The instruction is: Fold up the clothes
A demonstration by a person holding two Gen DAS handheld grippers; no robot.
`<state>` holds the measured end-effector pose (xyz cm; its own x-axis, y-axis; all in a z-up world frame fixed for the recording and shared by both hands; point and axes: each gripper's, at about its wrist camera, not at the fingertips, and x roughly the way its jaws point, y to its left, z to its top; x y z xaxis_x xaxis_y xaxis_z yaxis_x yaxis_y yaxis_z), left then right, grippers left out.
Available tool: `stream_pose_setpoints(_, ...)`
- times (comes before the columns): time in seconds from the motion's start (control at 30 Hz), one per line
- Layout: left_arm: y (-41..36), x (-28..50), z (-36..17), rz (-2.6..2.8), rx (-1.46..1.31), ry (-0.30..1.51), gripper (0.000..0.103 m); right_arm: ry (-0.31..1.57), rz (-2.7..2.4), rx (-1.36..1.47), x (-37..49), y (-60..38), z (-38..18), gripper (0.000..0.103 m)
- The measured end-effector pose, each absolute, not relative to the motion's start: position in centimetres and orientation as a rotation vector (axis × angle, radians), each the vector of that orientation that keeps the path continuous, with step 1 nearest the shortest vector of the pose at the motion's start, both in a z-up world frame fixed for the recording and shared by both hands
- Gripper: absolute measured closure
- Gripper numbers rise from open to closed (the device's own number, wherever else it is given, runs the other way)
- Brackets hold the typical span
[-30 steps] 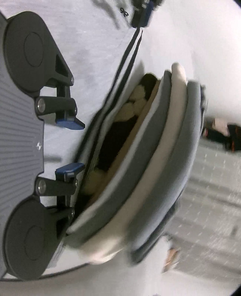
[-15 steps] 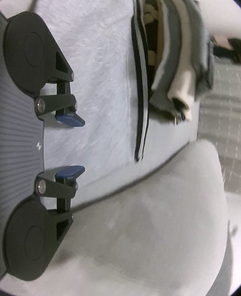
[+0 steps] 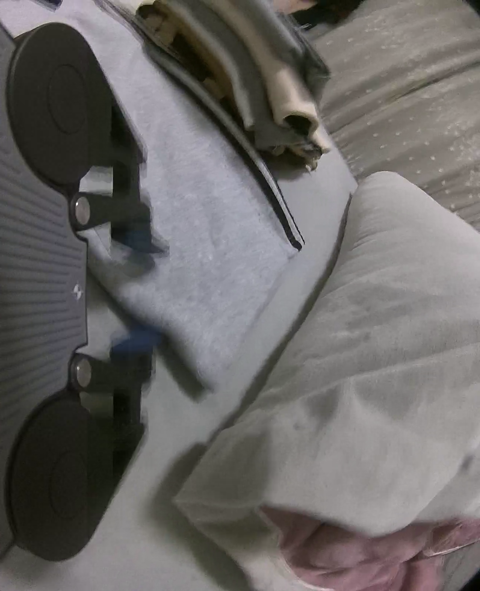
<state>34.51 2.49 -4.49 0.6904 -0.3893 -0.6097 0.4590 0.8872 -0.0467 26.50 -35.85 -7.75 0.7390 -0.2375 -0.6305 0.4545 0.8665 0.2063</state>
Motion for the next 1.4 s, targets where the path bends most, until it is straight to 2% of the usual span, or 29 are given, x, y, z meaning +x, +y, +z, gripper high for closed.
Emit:
stream_pose_setpoints(0.07,2.2,34.6,-4.6,-0.487,0.126,0.648,0.073,0.611,-0.407,0.311,26.4,-36.1,-7.2,0.1)
stream_pose_setpoints(0.23,1.1,35.0,-5.5,-0.487,0.218,0.658,0.072,0.665,-0.431,0.205,26.9,-36.5,-8.1,0.098)
stream_pose_setpoints(0.3,0.7,35.2,-4.9,-0.506,0.217,0.655,0.072,0.677,-0.438,0.148,26.7,-35.7,-7.6,0.09)
stream_pose_setpoints(0.37,0.1,35.5,-4.2,-0.534,0.214,0.642,0.072,0.666,-0.431,0.14,26.0,-35.5,-6.7,0.07)
stream_pose_setpoints(0.53,-3.3,37.3,-4.2,-0.595,0.233,0.624,0.072,0.634,-0.351,0.11,25.6,-34.7,-4.5,0.061)
stream_pose_setpoints(0.67,-4.8,39.7,-4.8,-0.566,0.215,0.654,0.072,0.619,-0.238,0.095,29.3,-35.1,-4.5,0.052)
stream_pose_setpoints(0.8,-3.8,41.7,-4.1,-0.516,0.178,0.632,0.071,0.615,-0.201,0.045,34.3,-36.4,-5.4,0.05)
stream_pose_setpoints(1.0,-2.5,46.0,-4.0,-0.487,0.196,0.639,0.052,0.591,-0.181,0.037,40.5,-38.4,-6.1,0.05)
stream_pose_setpoints(1.1,-2.9,47.2,-4.8,-0.507,0.203,0.652,0.048,0.593,-0.152,0.031,43.2,-38.9,-6.8,0.049)
stream_pose_setpoints(1.17,-3.3,47.5,-5.1,-0.514,0.2,0.642,0.048,0.586,-0.134,0.03,44.4,-39.1,-7.2,0.048)
stream_pose_setpoints(1.23,-3.7,47.8,-5.5,-0.522,0.197,0.631,0.067,0.576,-0.114,0.041,45.0,-38.9,-7.7,0.048)
stream_pose_setpoints(1.27,-4.1,47.7,-5.7,-0.523,0.21,0.62,0.084,0.575,-0.108,0.048,45.3,-38.9,-7.9,0.052)
stream_pose_setpoints(1.33,-5.2,46.7,-5.9,-0.517,0.281,0.575,0.102,0.57,-0.1,0.004,45.1,-38.1,-8.0,0.066)
stream_pose_setpoints(1.37,-5.7,46.3,-5.9,-0.506,0.312,0.547,0.102,0.559,-0.102,-0.03,44.9,-37.6,-8.0,0.076)
stream_pose_setpoints(1.4,-6.0,45.9,-5.7,-0.494,0.333,0.518,0.102,0.54,-0.109,-0.059,44.6,-37.2,-7.7,0.081)
